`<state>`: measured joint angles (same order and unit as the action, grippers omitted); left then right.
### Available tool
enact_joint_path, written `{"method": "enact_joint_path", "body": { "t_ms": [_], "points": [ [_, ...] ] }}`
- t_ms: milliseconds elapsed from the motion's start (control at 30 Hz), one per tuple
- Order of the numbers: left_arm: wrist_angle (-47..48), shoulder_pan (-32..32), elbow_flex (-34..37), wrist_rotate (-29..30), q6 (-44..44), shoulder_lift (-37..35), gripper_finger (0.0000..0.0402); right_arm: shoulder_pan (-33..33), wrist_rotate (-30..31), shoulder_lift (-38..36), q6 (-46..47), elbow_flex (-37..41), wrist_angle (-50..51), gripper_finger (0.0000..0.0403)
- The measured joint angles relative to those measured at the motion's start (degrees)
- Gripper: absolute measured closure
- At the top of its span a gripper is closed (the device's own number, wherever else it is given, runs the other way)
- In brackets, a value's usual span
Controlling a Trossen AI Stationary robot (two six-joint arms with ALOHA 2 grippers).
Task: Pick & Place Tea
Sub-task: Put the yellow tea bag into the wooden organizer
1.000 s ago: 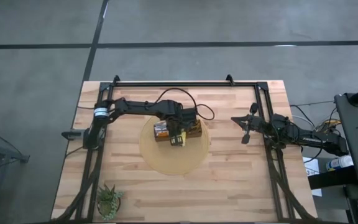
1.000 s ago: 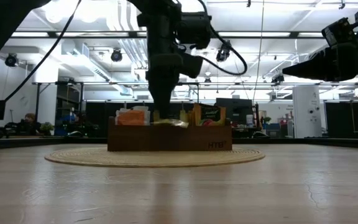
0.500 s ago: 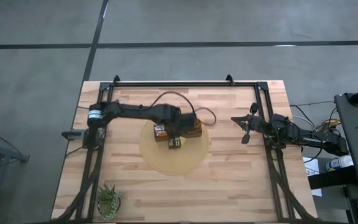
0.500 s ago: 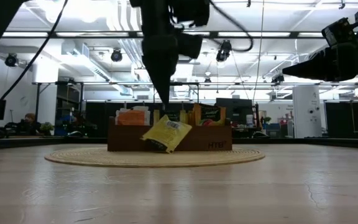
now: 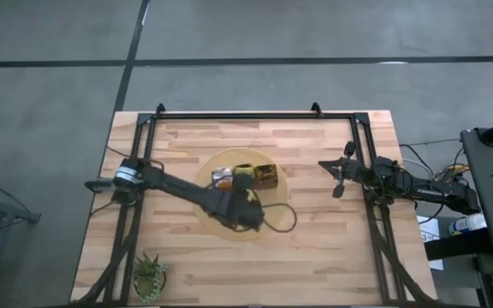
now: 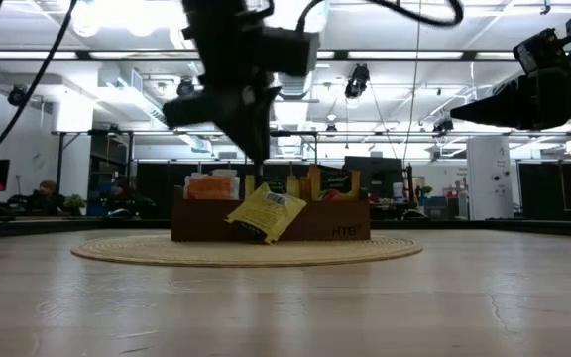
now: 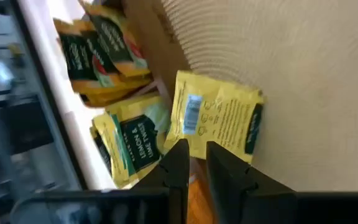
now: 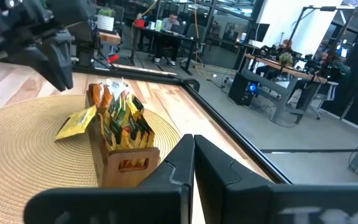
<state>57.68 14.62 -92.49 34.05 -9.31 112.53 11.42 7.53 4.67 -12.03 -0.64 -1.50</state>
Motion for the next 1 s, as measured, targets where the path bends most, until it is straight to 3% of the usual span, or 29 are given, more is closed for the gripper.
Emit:
{"method": "enact_joint_path", "body": {
  "t_ms": [200, 467, 733, 833, 1000],
  "points": [
    [-2.05, 3.54, 6.53, 8.38, 2.11, -0.02, 0.0351, 0.0, 0.0, 0.0, 0.0, 0.0, 0.0, 0.0394],
    [-5.95, 6.8, 15.6, 13.63, 4.99, -0.09, 0.0351, -0.01, -0.01, 0.0, 0.0, 0.0, 0.0, 0.0394],
    [-9.68, 12.4, 26.08, 39.3, -0.59, -0.17, 0.0351, 0.0, 0.0, 0.0, 0.0, 0.0, 0.0, 0.0394],
    [-13.09, 12.69, 29.42, 39.48, -2.65, -0.17, 0.0351, -0.02, 0.0, 0.0, 0.0, 0.0, 0.0, 0.0394],
    [-17.53, 12.65, 31.16, 33.02, -11.27, -0.13, 0.0351, -0.02, 0.0, 0.0, 0.0, 0.0, 0.0, 0.0394]
  ]
}}
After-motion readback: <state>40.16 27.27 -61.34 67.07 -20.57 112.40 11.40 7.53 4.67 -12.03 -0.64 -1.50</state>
